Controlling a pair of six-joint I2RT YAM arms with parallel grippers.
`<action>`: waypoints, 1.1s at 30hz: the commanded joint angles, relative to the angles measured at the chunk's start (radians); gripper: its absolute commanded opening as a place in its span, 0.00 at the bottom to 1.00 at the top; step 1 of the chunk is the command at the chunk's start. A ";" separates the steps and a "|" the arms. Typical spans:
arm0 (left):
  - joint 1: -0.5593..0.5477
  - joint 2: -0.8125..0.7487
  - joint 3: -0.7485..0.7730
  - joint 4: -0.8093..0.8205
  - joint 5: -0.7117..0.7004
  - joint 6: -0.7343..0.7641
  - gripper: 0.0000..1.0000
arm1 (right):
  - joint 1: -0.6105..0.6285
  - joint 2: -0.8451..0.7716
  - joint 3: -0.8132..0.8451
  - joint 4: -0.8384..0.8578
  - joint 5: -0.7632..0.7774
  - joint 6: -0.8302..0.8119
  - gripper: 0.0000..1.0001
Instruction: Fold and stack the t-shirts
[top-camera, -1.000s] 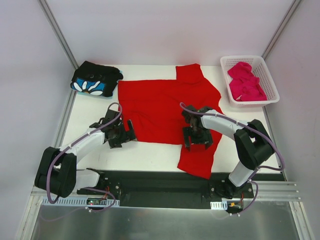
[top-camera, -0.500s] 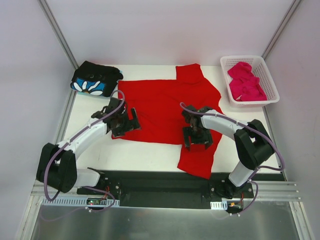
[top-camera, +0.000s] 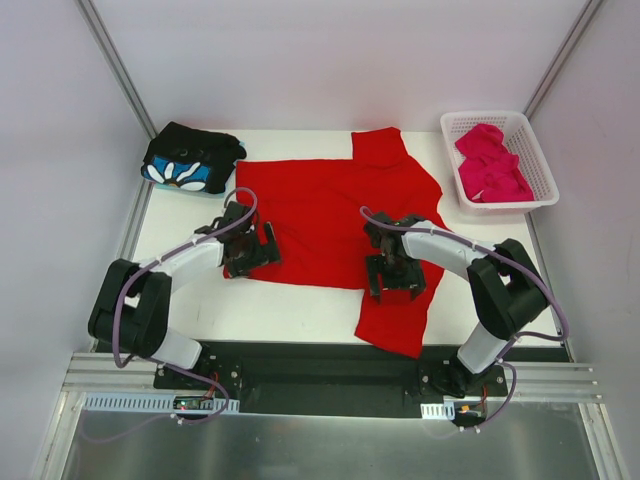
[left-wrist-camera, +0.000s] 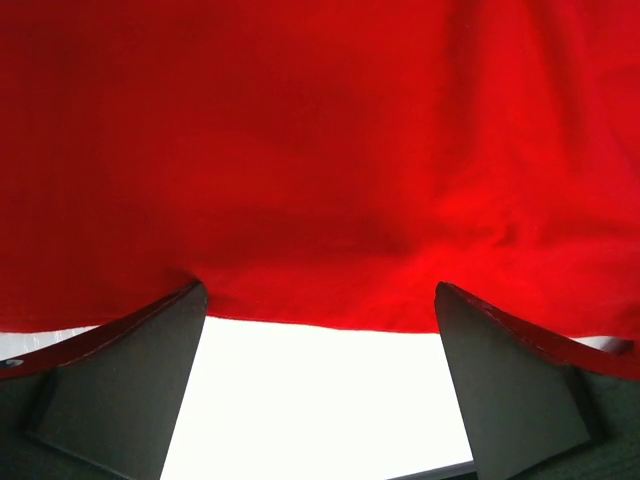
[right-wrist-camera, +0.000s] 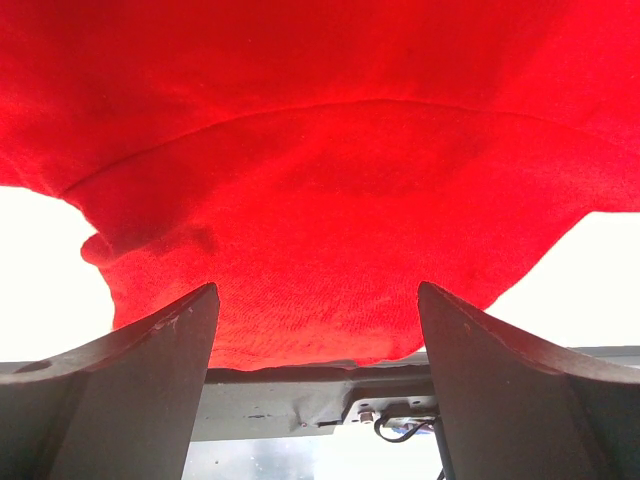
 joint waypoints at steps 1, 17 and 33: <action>-0.022 -0.038 -0.113 0.014 0.039 -0.038 0.99 | 0.000 -0.005 0.012 -0.017 0.012 0.004 0.84; -0.066 -0.241 -0.296 -0.009 0.038 -0.092 0.99 | 0.000 -0.022 0.006 -0.053 0.058 0.012 0.85; -0.066 -0.291 -0.257 -0.109 -0.008 -0.052 0.99 | 0.002 -0.114 -0.255 0.112 -0.041 0.076 0.85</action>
